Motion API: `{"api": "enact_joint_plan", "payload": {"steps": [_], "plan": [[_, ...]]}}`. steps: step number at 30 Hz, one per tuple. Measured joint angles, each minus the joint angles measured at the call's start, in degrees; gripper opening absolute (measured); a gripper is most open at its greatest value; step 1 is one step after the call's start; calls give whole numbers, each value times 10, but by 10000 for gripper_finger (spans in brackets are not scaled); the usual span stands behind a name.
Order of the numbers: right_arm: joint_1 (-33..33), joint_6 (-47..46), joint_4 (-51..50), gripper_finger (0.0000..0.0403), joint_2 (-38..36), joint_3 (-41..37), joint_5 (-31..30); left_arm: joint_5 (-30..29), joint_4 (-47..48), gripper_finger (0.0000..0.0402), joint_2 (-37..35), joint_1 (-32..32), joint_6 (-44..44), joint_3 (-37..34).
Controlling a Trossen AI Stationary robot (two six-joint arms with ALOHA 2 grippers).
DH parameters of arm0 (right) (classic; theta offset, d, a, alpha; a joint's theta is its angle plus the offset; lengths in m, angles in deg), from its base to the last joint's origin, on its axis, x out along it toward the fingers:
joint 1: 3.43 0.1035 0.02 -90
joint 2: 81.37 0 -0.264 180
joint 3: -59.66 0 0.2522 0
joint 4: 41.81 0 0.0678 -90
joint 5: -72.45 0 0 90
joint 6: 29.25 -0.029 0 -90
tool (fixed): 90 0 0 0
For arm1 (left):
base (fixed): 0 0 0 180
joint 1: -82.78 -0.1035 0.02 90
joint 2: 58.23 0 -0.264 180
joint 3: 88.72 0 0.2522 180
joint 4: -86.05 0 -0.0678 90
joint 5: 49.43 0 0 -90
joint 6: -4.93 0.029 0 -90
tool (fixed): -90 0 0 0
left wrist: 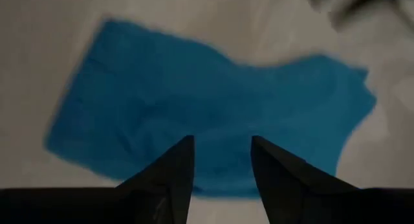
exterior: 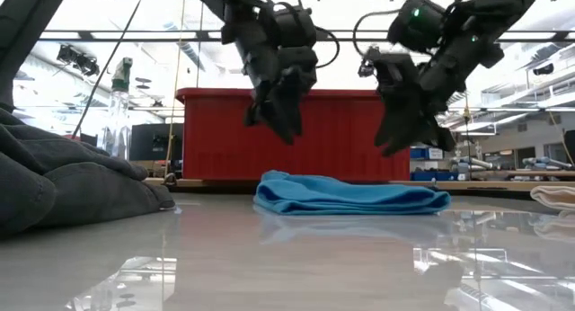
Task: Fold laundry
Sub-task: Fold the blue shorts
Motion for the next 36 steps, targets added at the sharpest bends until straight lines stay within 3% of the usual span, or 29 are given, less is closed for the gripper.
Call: {"api": "enact_joint_plan", "payload": {"steps": [6, 11, 14, 17, 21, 28, 36], "plan": [[-20, -17, 5, 184, 33, 0, 3, 49, -1, 157, -13, 37, -32, -91], [-22, -14, 7, 242, 54, 0, 19, 36, -64, 158, -88, 33, -131, -199], [-26, -11, 29, 270, 62, 0, 8, -7, -130, 158, -137, 20, -205, -261], [-46, -7, 77, 290, 81, 0, 25, -4, -273, 165, -156, 2, -275, -329], [-71, -18, 128, 299, 118, 1, 76, 28, -423, 200, -140, -12, -336, -397], [-82, -44, 201, 294, 192, 1, 95, 14, -448, 273, -108, -26, -323, -416], [-103, -63, 259, 276, 247, 27, 104, -13, -516, 276, -98, -33, -231, -416]]}}
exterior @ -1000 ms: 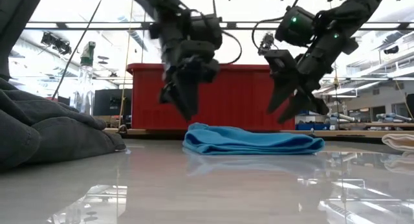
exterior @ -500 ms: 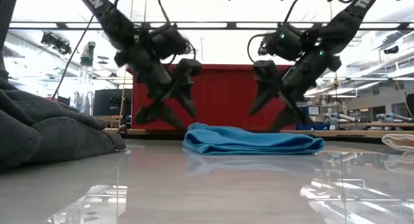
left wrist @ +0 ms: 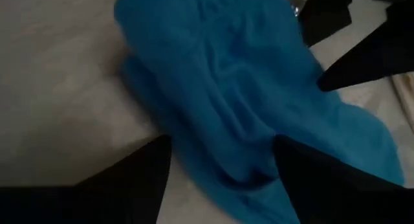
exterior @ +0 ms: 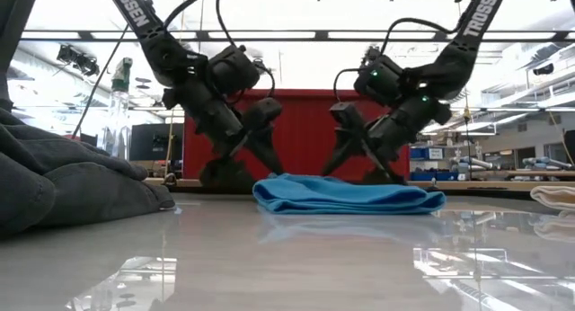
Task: Fold laundry
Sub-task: Fold the blue shorts
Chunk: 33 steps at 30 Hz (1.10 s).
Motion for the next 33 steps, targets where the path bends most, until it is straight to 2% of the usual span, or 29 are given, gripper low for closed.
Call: {"api": "enact_joint_plan", "payload": {"steps": [5, 9, 13, 15, 16, 18, 21, 24, 29, 33], "plan": [[-2, 15, -5, 245, 33, 49, -25, 8, -22, 243, 29, -7, 21, 1], [-4, 9, -21, 197, 72, 88, -11, 31, -74, 195, 61, -8, 21, 1], [-3, 21, -24, 103, 89, 107, 9, 32, -96, 127, 70, -12, 21, 1], [-3, 39, -28, 41, 83, 107, 15, 38, -97, 84, 68, -14, 22, 1], [-3, 49, -35, 24, 75, 106, 18, 48, -95, 59, 65, -19, 24, 1], [-4, 58, -58, 20, 53, 104, 10, 73, -93, 19, 56, -26, 22, 0], [-5, 91, -85, 18, -12, 105, -8, 110, -94, 13, 17, -36, 34, -1], [-5, 162, -118, 17, -78, 105, -41, 113, -98, 11, -44, -38, 72, -1], [11, 306, -143, 17, -194, 106, -144, 70, -118, 9, -151, -33, 199, 4], [43, 436, -155, 17, -252, 106, -218, 32, -104, 9, -191, -12, 293, 23]]}}
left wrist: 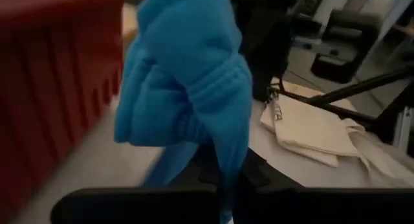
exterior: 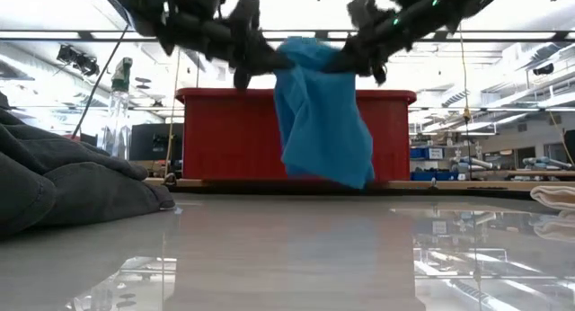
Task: Fold laundry
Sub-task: Fold the blue shorts
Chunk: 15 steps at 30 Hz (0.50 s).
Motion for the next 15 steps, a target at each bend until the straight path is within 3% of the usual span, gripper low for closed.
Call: {"api": "enact_joint_plan", "payload": {"steps": [3, 6, 10, 15], "plan": [[30, 44, -20, 17, -6, 0, -15, -13, 38, 8, 0, 28, 28, 12], [70, 21, -70, 17, 26, -2, -18, -38, 101, 8, 28, 71, 33, 13], [144, -56, -59, 17, 85, -35, -40, -62, 136, 8, 84, 138, 32, 12], [242, -163, -54, 17, 128, -48, -96, -84, 114, 7, 137, 209, -18, 12]]}}
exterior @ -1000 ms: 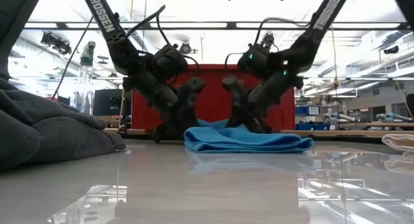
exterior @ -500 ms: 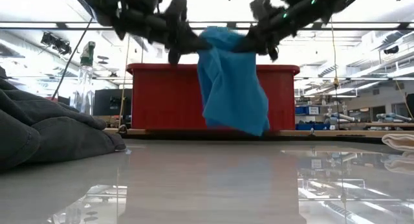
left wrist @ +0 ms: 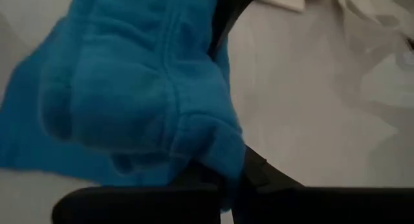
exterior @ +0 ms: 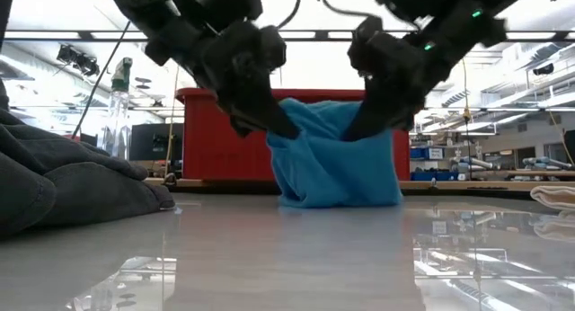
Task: Fold laundry
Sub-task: Fold the blue shorts
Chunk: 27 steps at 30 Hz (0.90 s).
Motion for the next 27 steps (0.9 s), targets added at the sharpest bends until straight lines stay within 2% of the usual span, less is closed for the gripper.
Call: {"api": "enact_joint_plan", "payload": {"steps": [4, 9, 14, 19, 22, 27], "plan": [[36, -35, -3, 17, -15, 2, -31, -13, -1, 7, 1, 24, -13, 18], [59, -63, -44, 17, -53, 3, -73, -18, 27, 7, -6, 24, 18, 64], [45, -10, -60, 17, -103, 3, -141, -35, 83, 7, -6, -3, 61, 125], [23, 55, -75, 17, -165, 20, -165, -49, 191, 7, -7, -29, 106, 213], [22, 29, -103, 17, -205, 45, -130, -38, 265, 7, -7, -29, 106, 269], [15, -110, -170, 17, -254, 90, -15, 48, 345, 7, -7, -21, 62, 349]]}}
